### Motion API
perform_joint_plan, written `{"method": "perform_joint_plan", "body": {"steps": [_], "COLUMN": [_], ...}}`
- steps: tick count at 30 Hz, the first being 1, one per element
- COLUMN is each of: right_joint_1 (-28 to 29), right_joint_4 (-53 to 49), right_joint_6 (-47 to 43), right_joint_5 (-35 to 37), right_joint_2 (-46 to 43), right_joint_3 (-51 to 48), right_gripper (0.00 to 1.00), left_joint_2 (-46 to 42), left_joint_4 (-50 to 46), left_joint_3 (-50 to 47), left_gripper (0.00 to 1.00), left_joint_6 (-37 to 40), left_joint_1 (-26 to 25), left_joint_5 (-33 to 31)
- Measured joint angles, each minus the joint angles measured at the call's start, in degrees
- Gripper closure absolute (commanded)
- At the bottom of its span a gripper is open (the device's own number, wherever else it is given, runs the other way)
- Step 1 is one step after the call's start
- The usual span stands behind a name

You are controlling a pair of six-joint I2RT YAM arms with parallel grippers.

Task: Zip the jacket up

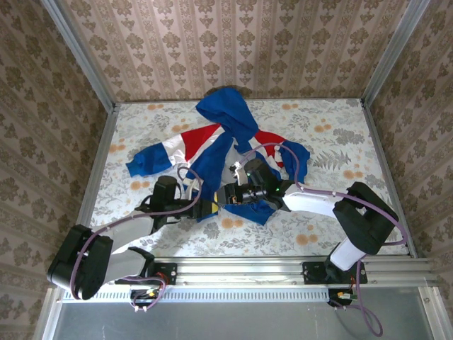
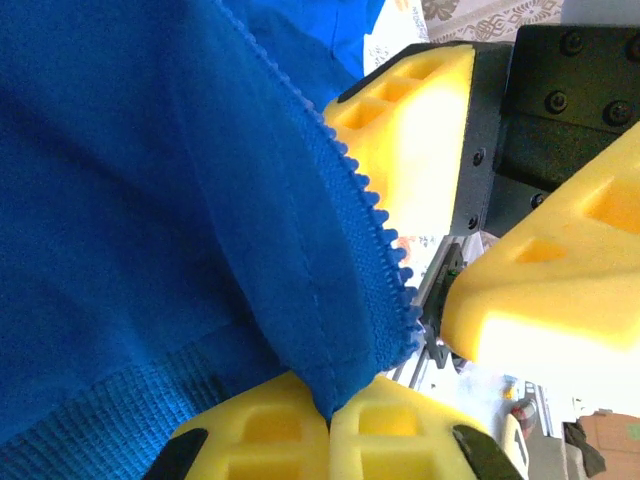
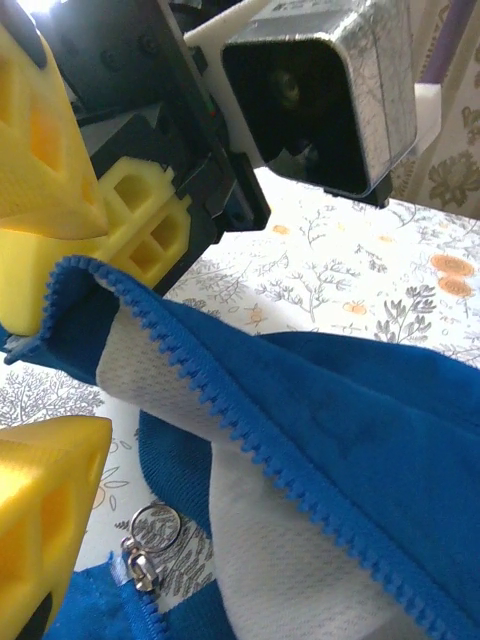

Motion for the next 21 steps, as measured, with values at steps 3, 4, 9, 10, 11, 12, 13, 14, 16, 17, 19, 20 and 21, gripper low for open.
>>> {"method": "perform_joint_plan", "body": {"steps": [3,4,9,10,11,12,13,14,16,17,19,20,21], "right_joint_1": [0.1,0.1,0.7,0.9,1.0,1.2,1.3,1.4,1.4,1.4,1.4,1.4,1.3], "right_joint_4": [0.9,1.1,1.9,2.5,2.8,3.4,3.8,3.8,3.1,2.7,2.1,1.9,1.9], "right_joint_6": [0.2,0.2,1.0,1.6,1.7,2.3,3.0,3.3,4.5,4.8,5.5,6.0,6.4], "right_joint_5": [-0.3,-0.4,-1.1,-1.3,-1.5,-1.6,-1.7,-1.6,-1.0,-0.7,0.0,0.3,0.6], "right_joint_2": [0.0,0.0,1.6,2.4,2.9,3.5,3.7,3.8,3.9,4.0,4.1,4.1,4.1], "right_joint_3": [0.0,0.0,0.0,0.0,0.1,0.2,0.3,0.4,0.6,0.9,1.3,1.4,1.5], "right_gripper": [0.49,0.49,0.61,0.70,0.78,0.85,0.91,0.95,0.99,1.00,1.00,1.00,1.00], "left_joint_2": [0.0,0.0,0.0,0.0,0.0,0.0,0.0,-0.2,-1.1,-1.9,-4.2,-5.2,-6.2], "left_joint_4": [-0.5,-0.7,-1.9,-2.4,-3.0,-3.5,-4.1,-4.6,-6.2,-6.9,-8.7,-9.5,-10.1], "left_joint_3": [0.4,0.6,1.4,1.4,1.5,1.5,1.5,1.5,1.7,1.8,1.8,1.8,1.8], "left_gripper": [1.00,1.00,1.00,0.98,0.93,0.84,0.73,0.65,0.59,0.59,0.58,0.58,0.59], "left_joint_6": [0.1,0.2,0.5,0.7,0.9,1.1,1.6,1.9,2.4,2.6,2.8,2.8,2.8], "left_joint_1": [0.0,0.0,0.1,0.2,0.3,0.3,0.3,0.3,0.5,0.7,0.9,1.0,1.1], "left_joint_5": [0.3,0.3,0.7,0.7,0.7,0.6,0.6,0.6,-0.1,-0.5,-2.1,-2.9,-3.8]}}
